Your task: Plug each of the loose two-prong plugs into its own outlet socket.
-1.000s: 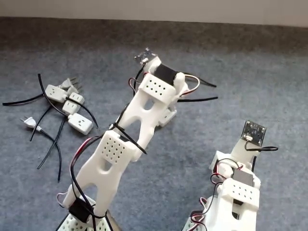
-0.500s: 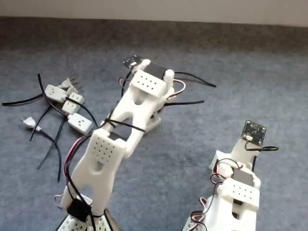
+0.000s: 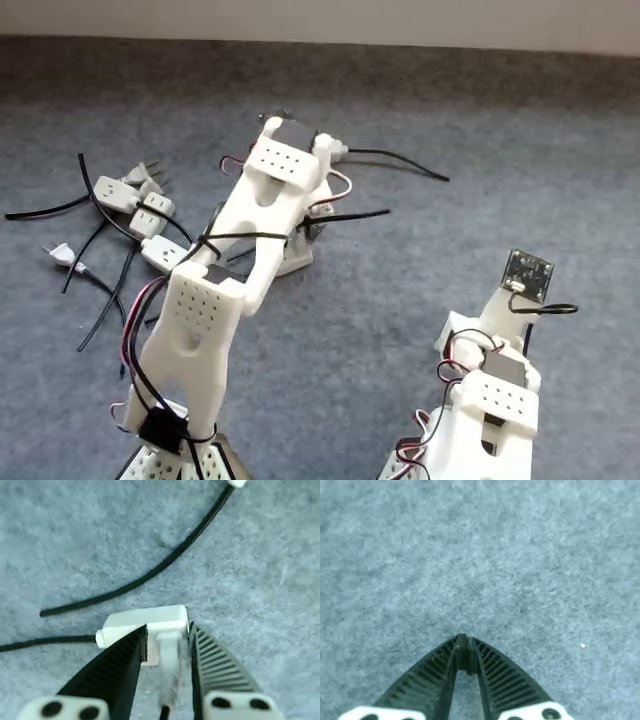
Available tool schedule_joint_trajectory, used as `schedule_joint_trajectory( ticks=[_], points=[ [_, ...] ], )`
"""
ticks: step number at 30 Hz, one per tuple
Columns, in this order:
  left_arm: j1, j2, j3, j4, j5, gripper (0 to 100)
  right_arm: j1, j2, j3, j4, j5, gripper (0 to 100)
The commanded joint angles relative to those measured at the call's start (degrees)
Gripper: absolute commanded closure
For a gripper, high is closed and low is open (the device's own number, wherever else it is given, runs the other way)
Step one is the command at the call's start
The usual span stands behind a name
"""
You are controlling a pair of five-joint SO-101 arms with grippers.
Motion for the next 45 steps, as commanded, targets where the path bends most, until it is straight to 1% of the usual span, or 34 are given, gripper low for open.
schedule_joint_trajectory(
  ticks=[1, 3, 5, 12, 13, 15, 20, 23, 28, 33, 37, 40, 43, 45],
  points=[
    [-0.13, -3.65, -0.13, 0.88, -10.2, 78, -0.57, -0.48, -0.22, -1.01, -0.26, 99.0],
    [0.31, -5.05, -0.31, 0.88, -15.56, 77, -0.57, -0.48, -0.22, -1.01, -0.26, 99.0],
    [0.4, -7.08, -0.4, 0.79, -18.9, 77, -0.57, -0.48, -0.22, -1.01, -0.26, 99.0],
    [0.04, -18.24, -0.48, 0.7, -20.13, 77, -0.57, -0.48, -0.22, -1.01, -0.26, 98.9],
    [0.04, -20.26, -0.48, 0.7, -21.27, 77, -0.57, -0.48, -0.22, -1.01, -0.26, 98.9],
    [0.4, -24.04, -0.48, 0.7, -26.73, 77, -0.57, -0.48, -0.22, -1.01, -0.26, 98.9],
    [-0.31, -29.49, -0.48, -0.97, -42.9, 77, -0.57, -0.48, -0.22, -1.01, -0.26, 98.9],
    [-1.71, -29.85, -0.31, -0.53, -49.93, 77, -0.57, -0.48, -0.22, -1.01, -0.26, 98.9],
    [-1.98, -30.02, -0.04, 0.44, -64.79, 77, -0.57, -0.4, -0.22, -1.01, -0.26, 98.9],
    [-4.62, -29.76, 0.22, 0.62, -78.95, 77, -0.57, -0.4, -0.22, -1.01, -0.26, 98.9],
    [-6.55, -30.29, 5.14, 0.62, -88.7, 77, -0.57, -0.4, -0.22, -1.01, -0.26, 98.9],
    [-7.6, -30.29, 8.31, 0.62, -93.54, 77, -0.57, -0.4, -0.22, -1.01, -0.18, 98.9],
    [-7.25, -30.37, 11.65, 0.62, -93.8, 77, -0.57, -0.4, -0.22, -1.01, -0.18, 98.9],
    [-5.85, -30.37, 14.11, 0.62, -93.1, 77, -0.57, -0.4, -0.22, -1.01, -0.18, 98.9]
  ],
)
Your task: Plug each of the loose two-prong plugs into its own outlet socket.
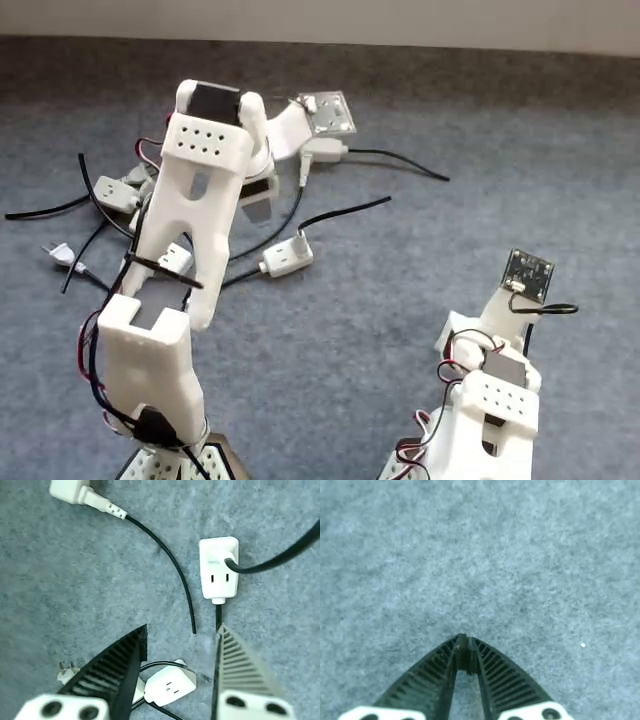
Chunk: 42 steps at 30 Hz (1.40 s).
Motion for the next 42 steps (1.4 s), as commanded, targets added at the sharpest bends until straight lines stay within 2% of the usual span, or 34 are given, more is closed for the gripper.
schedule_joint_trajectory(
  ticks=[1, 4, 12, 25, 31, 38, 42],
  points=[
    [2.07, -3.65, 3.03, 0.44, 1.85, 77, -0.57, -0.4, -0.22, -1.01, -0.18, 98.9],
    [4.62, -3.65, 6.29, 0.44, 8.0, 77, -0.57, -0.4, -0.22, -1.01, -0.18, 98.9],
    [8.13, -3.03, 14.02, -0.18, 8.26, 78, -0.57, -0.4, -0.22, -1.01, -0.18, 98.9],
    [7.69, -3.03, 25.01, -17.67, 8.26, 78, -0.57, -0.4, -0.22, -1.01, -0.18, 98.9],
    [7.43, -2.95, 28.26, -18.99, 8.26, 78, -2.24, -0.4, -0.22, -1.01, -0.18, 98.9],
    [6.29, -2.95, 34.42, -26.55, 8.26, 78, -2.51, -0.66, 1.1, -1.1, -0.18, 98.9],
    [6.29, -2.95, 35.74, -27.96, 8.26, 78, -2.51, -0.66, 1.1, -1.1, -0.18, 98.9]
  ],
)
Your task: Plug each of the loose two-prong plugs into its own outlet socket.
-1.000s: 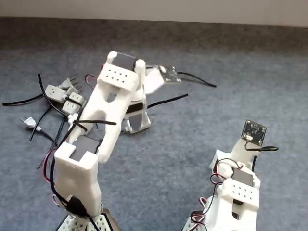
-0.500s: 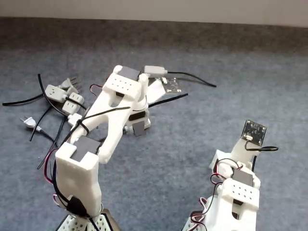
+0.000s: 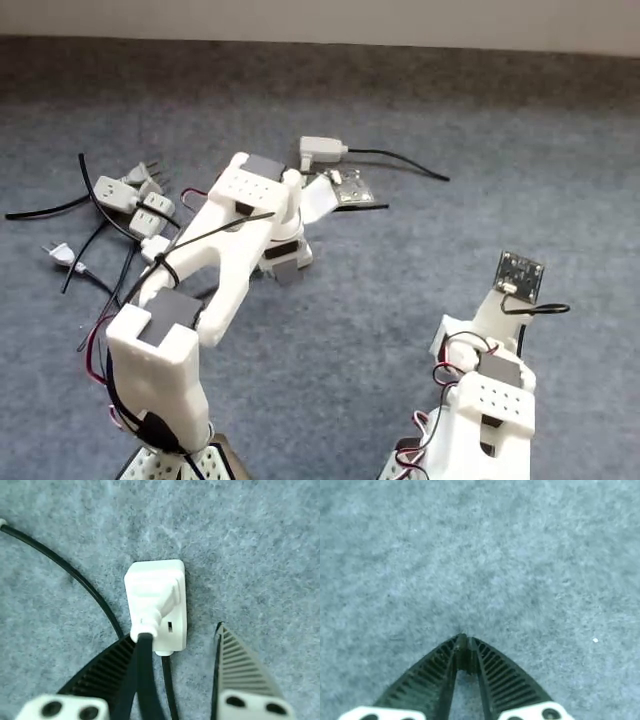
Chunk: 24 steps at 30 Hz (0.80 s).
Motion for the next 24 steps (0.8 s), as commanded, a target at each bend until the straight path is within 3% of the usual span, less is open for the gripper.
schedule_joint_trajectory(
  ticks=[1, 7, 12, 24],
  points=[
    [-0.48, -1.19, 0.13, -1.32, 0.35, 78, -0.57, -0.57, -0.31, -1.1, -0.18, 98.9],
    [-0.84, -2.68, -3.21, 0.09, 0.35, 77, -0.57, -0.57, -0.31, -1.1, -0.18, 98.9],
    [-0.84, -3.38, -5.93, 3.52, 0.35, 69, -0.57, -0.57, -0.31, -1.1, -0.18, 98.9],
    [-1.8, -2.68, -5.49, 3.08, 0.26, 68, -0.57, -0.57, -0.31, -1.1, -0.18, 98.9]
  ],
)
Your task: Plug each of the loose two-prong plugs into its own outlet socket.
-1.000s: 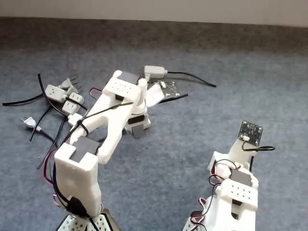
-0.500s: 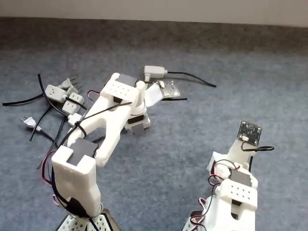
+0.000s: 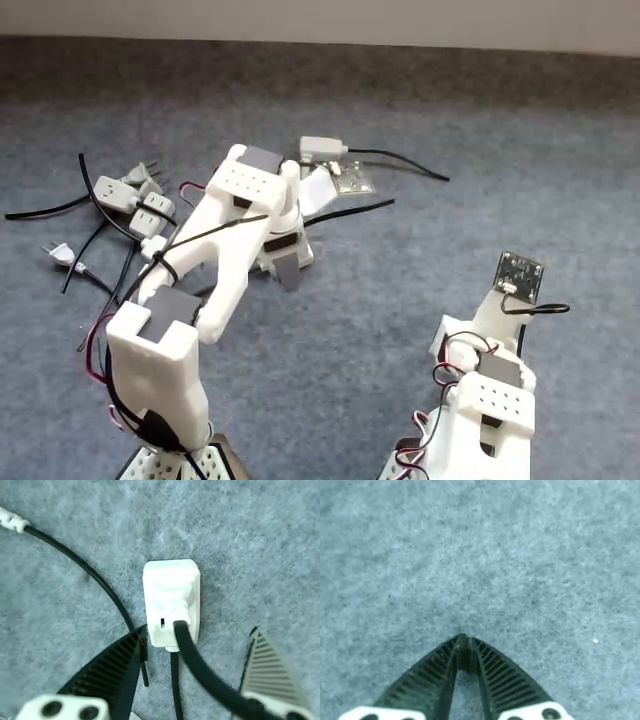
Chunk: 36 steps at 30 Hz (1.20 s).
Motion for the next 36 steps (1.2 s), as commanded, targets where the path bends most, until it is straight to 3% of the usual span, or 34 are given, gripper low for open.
schedule_joint_trajectory(
  ticks=[1, 7, 14, 22, 27, 36],
  points=[
    [-0.66, -2.07, -1.36, -0.18, 0.26, 68, -0.48, -0.57, -0.31, -1.1, -0.18, 98.9],
    [-0.48, -2.07, 4.18, -6.42, 0.26, 68, -0.48, -0.57, -0.31, -1.1, -0.18, 98.9],
    [-0.66, -2.15, 6.64, -6.95, 0.26, 69, -0.48, -0.57, -0.31, -1.1, -0.18, 98.9],
    [-0.31, -2.33, 6.29, -6.68, 0.44, 94, -0.48, -0.57, -0.31, -1.1, -0.18, 98.9],
    [-0.31, -2.77, 5.32, -6.95, 0.79, 94, -0.48, -0.57, -0.31, -1.1, -0.18, 98.9],
    [-0.57, -2.24, -13.05, -6.86, 17.76, 94, -0.48, -0.57, -0.31, -1.1, -0.18, 98.9]
  ],
)
